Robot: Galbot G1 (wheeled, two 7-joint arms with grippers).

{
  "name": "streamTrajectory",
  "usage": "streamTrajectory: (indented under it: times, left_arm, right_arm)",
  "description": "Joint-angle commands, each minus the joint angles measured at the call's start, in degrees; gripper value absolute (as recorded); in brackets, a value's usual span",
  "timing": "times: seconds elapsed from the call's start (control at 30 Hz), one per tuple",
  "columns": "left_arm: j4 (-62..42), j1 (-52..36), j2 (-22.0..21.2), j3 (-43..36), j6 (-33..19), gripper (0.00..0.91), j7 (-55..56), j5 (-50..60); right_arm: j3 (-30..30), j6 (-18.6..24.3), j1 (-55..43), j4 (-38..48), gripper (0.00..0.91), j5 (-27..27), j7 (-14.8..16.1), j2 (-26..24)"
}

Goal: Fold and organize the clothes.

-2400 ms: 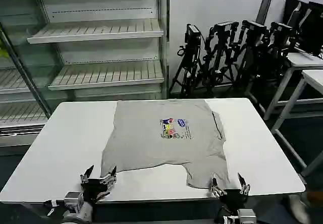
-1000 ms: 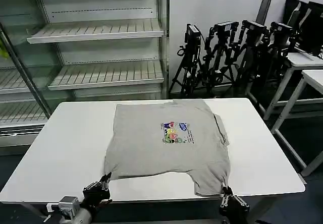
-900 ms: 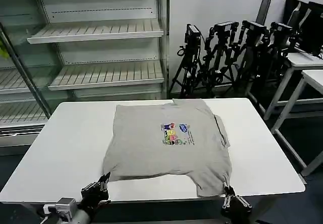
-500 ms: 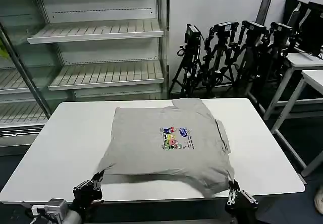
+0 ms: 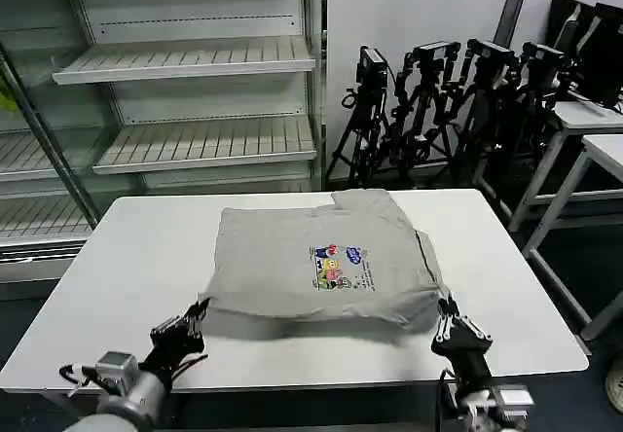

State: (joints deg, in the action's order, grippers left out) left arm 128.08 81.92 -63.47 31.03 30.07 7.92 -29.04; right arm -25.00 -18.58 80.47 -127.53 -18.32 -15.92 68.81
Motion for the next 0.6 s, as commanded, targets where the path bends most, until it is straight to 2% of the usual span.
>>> streamTrajectory:
  times: [0.03, 0.33, 0.37, 0.4, 0.43, 0.47, 0.6]
  left_arm:
    - [-16.4, -17.7, 3.3, -6.1, -0.4, 0.020, -0.2, -0.9]
    - [-25.0, -23.4, 1.9, -12.2, -0.4, 0.020, -0.5, 3.9]
    - [-25.8, -23.5, 1.8, -12.6, -0.3, 0.030, -0.5, 4.0]
    - [-26.1, -23.7, 1.4, -12.9, -0.2, 0.272, -0.6, 4.2]
    - [-26.2, -23.7, 1.3, -13.0, -0.1, 0.534, -0.6, 4.1]
    - [-26.1, -23.5, 1.0, -12.9, -0.3, 0.907, -0.7, 4.1]
    - [-23.3, -20.4, 0.7, -11.2, -0.6, 0.907, -0.5, 4.0]
  right_arm:
    - [2.9, -3.2, -18.6, 13.9, 0.000, -4.9, -0.6, -3.3]
    - [8.0, -6.0, -26.7, 25.1, 0.000, -3.2, 0.4, -1.8]
    - [8.4, -6.3, -26.9, 25.9, 0.101, -2.6, 0.5, -1.3]
    - [8.6, -6.7, -27.1, 26.6, 0.554, -1.9, 0.7, -1.0]
    - [8.8, -6.9, -27.2, 27.3, 0.877, -1.4, 1.0, -0.6]
    - [8.9, -6.8, -27.1, 27.6, 0.907, -1.1, 1.2, -0.2]
    - [8.6, -5.5, -24.6, 25.4, 0.907, -0.4, 1.7, 0.7]
